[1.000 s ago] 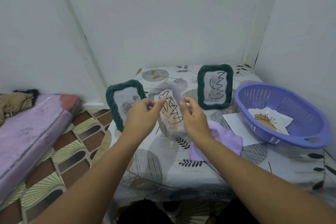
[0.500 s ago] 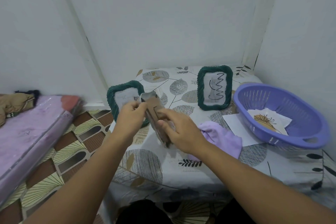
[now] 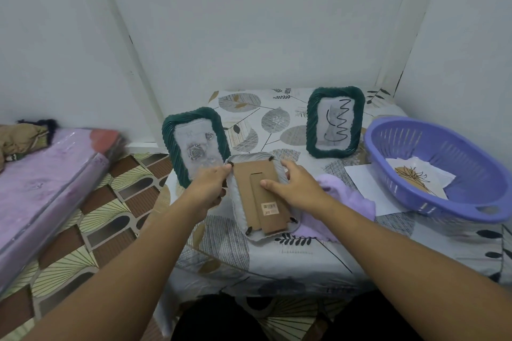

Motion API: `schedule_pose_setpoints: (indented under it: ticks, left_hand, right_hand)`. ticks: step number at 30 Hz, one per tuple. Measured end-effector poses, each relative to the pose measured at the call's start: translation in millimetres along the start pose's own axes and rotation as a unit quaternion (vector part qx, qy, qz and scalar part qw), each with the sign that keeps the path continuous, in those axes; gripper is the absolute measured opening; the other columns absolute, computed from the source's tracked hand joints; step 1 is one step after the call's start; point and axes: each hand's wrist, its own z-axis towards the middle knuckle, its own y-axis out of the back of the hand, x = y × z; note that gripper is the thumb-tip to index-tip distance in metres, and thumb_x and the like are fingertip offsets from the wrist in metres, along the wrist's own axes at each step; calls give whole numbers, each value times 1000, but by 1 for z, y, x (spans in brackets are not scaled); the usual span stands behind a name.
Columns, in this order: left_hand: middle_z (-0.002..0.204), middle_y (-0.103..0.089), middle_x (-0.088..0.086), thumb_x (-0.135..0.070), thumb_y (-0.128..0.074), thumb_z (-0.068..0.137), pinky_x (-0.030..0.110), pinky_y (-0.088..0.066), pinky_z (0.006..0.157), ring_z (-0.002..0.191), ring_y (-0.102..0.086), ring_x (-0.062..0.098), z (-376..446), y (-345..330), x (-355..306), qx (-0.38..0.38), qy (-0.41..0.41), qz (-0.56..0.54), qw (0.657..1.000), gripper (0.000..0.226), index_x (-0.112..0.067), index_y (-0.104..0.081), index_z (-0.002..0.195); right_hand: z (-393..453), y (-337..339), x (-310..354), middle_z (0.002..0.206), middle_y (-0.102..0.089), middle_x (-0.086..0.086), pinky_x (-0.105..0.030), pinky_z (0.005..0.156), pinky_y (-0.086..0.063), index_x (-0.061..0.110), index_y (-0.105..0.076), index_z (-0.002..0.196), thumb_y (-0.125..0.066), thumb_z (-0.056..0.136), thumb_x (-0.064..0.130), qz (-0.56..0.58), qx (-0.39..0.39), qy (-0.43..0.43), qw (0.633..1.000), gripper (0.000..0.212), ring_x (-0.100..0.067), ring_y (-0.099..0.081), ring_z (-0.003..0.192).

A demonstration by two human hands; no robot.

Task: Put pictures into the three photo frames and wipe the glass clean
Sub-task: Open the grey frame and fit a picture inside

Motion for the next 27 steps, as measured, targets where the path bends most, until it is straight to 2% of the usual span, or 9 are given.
schedule_pose_setpoints:
  ticks: [2, 5, 9, 13, 16, 22, 25, 27]
  left_hand:
    - [66, -46, 0, -35, -44, 107, 29, -29, 53, 57, -40, 16, 9, -5, 8, -41, -34, 100, 994, 35, -14, -55, 80]
    - [73, -56, 3, -30, -47, 104, 34, -34, 62, 72, -52, 22, 20, -12, 20, -105, -80, 255, 958, 34, -9, -56, 78]
    - [80, -61, 5, -30, -47, 104, 36, -36, 62, 78, -58, 25, 29, -17, 38, -125, -120, 343, 923, 32, -13, -57, 80]
    - [99, -62, 8, -31, -47, 103, 39, -45, 72, 86, -59, 27, 28, -20, 49, -144, -167, 367, 904, 28, -12, -67, 97]
    - [103, -58, 7, -35, -49, 102, 40, -48, 78, 91, -59, 28, 24, -22, 51, -160, -180, 380, 893, 28, -16, -68, 105]
    - [101, -61, 0, -49, -51, 99, 36, -51, 72, 86, -60, 21, 29, -24, 50, -190, -186, 387, 883, 32, -24, -70, 102]
    - [95, -62, -2, -51, -54, 97, 34, -51, 68, 82, -60, 18, 31, -27, 55, -208, -204, 370, 882, 32, -24, -71, 103]
    - [92, -64, -4, -52, -55, 96, 32, -50, 65, 80, -60, 16, 32, -28, 60, -228, -208, 350, 884, 32, -26, -72, 103]
  right_hand:
    - [2, -3, -3, 142, -54, -2, -47, 104, -48, 27, -40, 147, -67, 64, 81, -29, 0, -7, 1000, 103, -24, -56, 124]
    - [3, -6, -8, 140, -52, -5, -46, 103, -46, 23, -41, 145, -70, 73, 75, -66, 0, -10, 998, 93, -26, -53, 124]
    - [3, -6, -12, 140, -48, -8, -43, 106, -43, 19, -41, 144, -72, 76, 71, -111, 1, -16, 994, 90, -28, -49, 127]
    - [3, -4, -13, 136, -46, -9, -41, 105, -42, 18, -43, 142, -69, 79, 70, -158, 9, -12, 987, 86, -29, -49, 125]
    - [8, -4, -13, 133, -50, -8, -41, 104, -43, 20, -47, 141, -65, 87, 61, -136, -21, -16, 990, 71, -28, -53, 121]
    - [28, 4, -6, 113, -69, -1, -33, 89, -47, 24, -65, 123, -62, 94, 40, -105, -78, -14, 991, 33, -21, -62, 109]
    - [34, 4, -7, 105, -71, 4, -30, 80, -46, 28, -68, 115, -62, 94, 41, -108, -78, -20, 991, 26, -19, -64, 102]
    - [38, 0, -10, 101, -72, 7, -29, 79, -47, 29, -69, 108, -64, 92, 43, -98, -85, -28, 991, 22, -18, -64, 101]
